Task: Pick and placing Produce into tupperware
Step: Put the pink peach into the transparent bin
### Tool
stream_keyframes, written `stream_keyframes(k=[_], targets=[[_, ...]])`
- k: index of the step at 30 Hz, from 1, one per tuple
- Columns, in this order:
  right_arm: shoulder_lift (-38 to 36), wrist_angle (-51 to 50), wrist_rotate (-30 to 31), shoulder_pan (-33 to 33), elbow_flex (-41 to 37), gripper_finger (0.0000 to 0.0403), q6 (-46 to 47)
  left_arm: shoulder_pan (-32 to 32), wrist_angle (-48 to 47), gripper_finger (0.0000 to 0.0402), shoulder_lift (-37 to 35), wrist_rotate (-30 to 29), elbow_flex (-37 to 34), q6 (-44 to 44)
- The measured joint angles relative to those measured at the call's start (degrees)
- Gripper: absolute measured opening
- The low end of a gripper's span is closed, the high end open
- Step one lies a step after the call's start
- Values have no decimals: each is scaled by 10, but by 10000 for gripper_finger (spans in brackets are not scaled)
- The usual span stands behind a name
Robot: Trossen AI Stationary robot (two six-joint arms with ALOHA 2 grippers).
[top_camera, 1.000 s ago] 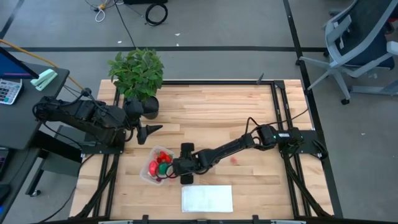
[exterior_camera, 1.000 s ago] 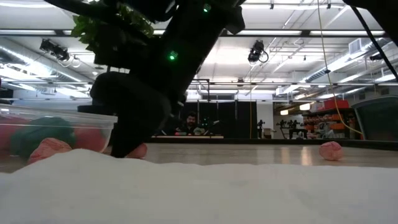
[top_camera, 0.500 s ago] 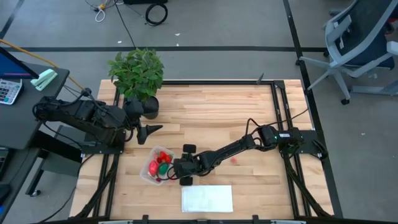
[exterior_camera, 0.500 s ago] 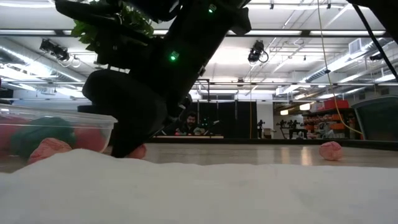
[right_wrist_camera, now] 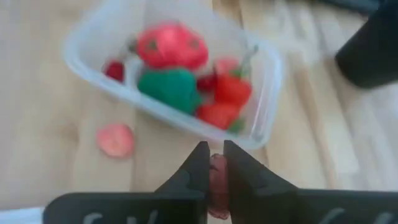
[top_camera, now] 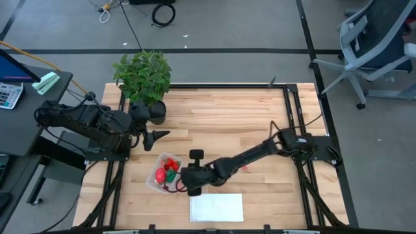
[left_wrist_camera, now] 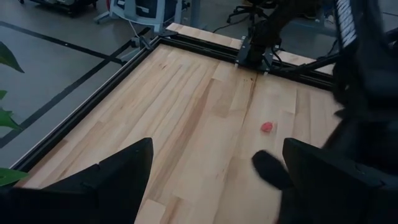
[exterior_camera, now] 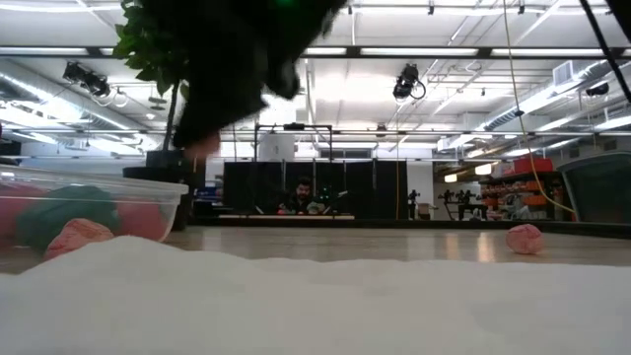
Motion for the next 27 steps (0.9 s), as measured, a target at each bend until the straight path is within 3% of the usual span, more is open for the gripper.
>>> stream_keyframes(k=[5,10,12,21,27], targets=[[-36,92,-2,5,-1,30,-65,0,0,364,0,0,0,0],[-28,266,-168,-15,1,30,-110,0,0,364,0,0,0,0],[-6,307,-196,-23,1,30,-106,0,0,364,0,0,0,0],[87,425,-212,-65,0,39,-96,0,0,364,0,0,0,0],[87,422,-214,-76,0,103,-105,0,-10,364,0,0,0,0]])
